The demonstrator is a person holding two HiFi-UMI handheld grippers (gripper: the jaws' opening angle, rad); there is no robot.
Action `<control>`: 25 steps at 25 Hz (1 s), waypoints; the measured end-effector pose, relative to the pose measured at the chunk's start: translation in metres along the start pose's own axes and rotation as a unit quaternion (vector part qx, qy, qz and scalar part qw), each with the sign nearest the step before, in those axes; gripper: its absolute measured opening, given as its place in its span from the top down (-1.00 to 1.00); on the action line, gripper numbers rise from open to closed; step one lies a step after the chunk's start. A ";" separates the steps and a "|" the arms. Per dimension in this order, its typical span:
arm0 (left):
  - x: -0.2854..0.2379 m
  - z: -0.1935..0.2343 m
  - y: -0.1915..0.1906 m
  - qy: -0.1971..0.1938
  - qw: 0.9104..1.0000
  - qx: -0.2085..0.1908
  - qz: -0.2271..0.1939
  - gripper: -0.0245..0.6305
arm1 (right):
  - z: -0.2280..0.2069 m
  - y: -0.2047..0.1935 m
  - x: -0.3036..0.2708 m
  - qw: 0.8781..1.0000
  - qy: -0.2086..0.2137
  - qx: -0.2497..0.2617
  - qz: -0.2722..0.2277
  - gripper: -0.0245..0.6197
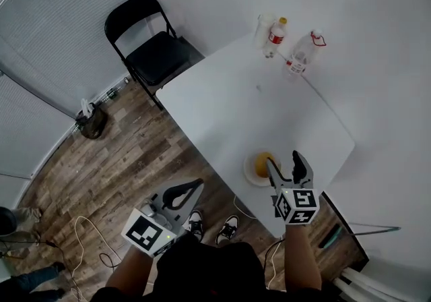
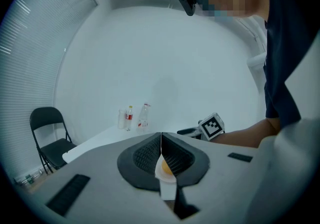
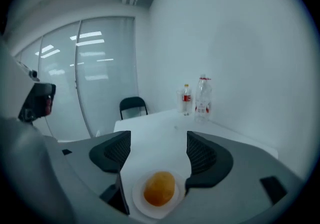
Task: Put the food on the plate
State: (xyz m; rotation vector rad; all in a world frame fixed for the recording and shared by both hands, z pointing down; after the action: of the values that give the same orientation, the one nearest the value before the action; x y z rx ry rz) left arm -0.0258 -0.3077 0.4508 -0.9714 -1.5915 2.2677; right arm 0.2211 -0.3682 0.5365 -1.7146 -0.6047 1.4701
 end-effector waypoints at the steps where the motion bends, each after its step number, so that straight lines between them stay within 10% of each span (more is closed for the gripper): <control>1: 0.000 -0.002 0.003 -0.003 1.000 -0.004 -0.001 0.85 | 0.002 0.009 0.014 1.000 0.001 -0.001 -0.024 -0.19; 9: -0.005 -0.023 0.030 -0.028 0.998 -0.052 -0.027 0.85 | 0.006 0.057 0.118 0.986 -0.045 0.023 -0.158 0.62; 25: 0.028 -0.097 0.090 -0.052 0.987 -0.109 -0.106 0.85 | 0.038 0.067 0.250 0.970 -0.058 0.060 -0.229 0.86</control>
State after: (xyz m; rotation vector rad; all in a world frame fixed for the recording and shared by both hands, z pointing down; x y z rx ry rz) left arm 0.0306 -0.2550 0.3400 -0.6997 -1.9196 2.0625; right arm 0.2295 -0.2046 0.3328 -1.2917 -0.8887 1.2493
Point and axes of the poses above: the fingertips, and each gripper's own axes: x backward along the fingers, z to its left, y out of its top, the point moved 3 cm from there along x, backward along the fingers, and after that the axes turned 12 degrees about z, right-handed, at the moved point
